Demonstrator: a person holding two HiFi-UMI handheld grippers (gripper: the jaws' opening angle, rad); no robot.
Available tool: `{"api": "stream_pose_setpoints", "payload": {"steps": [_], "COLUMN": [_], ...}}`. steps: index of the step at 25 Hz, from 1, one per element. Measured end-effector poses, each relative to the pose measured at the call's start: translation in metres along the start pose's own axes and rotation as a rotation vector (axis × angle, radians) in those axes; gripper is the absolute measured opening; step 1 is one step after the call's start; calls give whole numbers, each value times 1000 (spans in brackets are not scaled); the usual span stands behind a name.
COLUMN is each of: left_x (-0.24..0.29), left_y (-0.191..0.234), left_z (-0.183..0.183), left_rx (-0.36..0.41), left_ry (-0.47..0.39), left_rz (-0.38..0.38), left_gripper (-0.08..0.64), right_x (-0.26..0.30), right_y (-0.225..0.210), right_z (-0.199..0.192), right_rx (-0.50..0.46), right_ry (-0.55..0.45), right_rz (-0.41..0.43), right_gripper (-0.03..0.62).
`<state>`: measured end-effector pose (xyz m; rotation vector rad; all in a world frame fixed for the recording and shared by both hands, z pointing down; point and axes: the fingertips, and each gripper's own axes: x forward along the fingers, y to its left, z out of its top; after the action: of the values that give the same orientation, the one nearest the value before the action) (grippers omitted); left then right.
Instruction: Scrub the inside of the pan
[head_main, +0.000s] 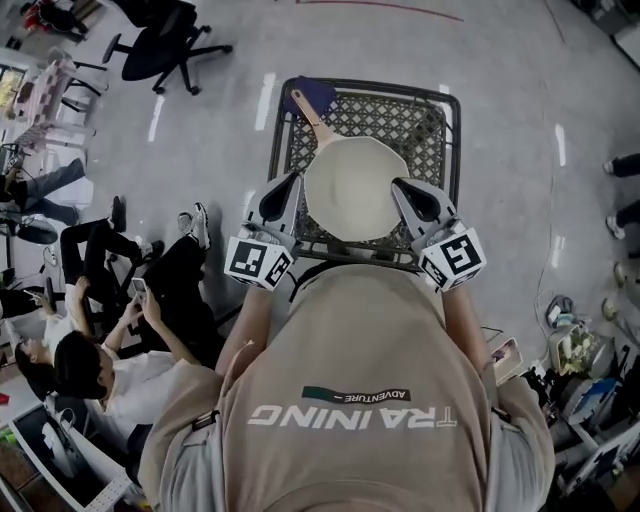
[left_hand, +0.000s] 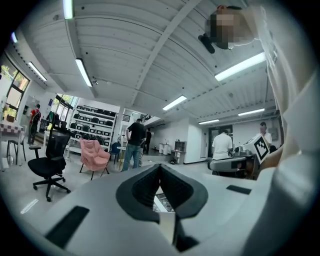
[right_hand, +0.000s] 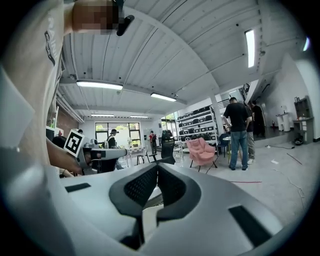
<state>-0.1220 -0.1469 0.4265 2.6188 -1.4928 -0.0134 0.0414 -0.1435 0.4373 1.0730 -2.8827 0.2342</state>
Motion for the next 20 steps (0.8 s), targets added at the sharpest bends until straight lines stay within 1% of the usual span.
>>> {"api": "stream_pose_setpoints", "payload": {"steps": [6,9,11,15,20], "left_x": [-1,-1,5,13,13], "left_y": [11,15,11,6,1], "left_z": [-10,-18,-24,-30,-22], "left_rx": [-59,-66,-77,-85,-93], "left_ry": [-15,-3,-2,-17,-34], "left_rz": [-78,-105,-118,-119,-100], "left_gripper": [18,17,17,17,17], "right_x": [12,19,16,9,0], "right_y": [10,14,10,-3,-15], "right_z": [4,-1,-5,-14,-5], "right_rx": [-30,-17,-21,-21,-47], "right_ry": [41,58,74,91,57], "right_rz": [-77,-91,-96,-99,-92], "right_gripper": [18,18,18,18,18]}}
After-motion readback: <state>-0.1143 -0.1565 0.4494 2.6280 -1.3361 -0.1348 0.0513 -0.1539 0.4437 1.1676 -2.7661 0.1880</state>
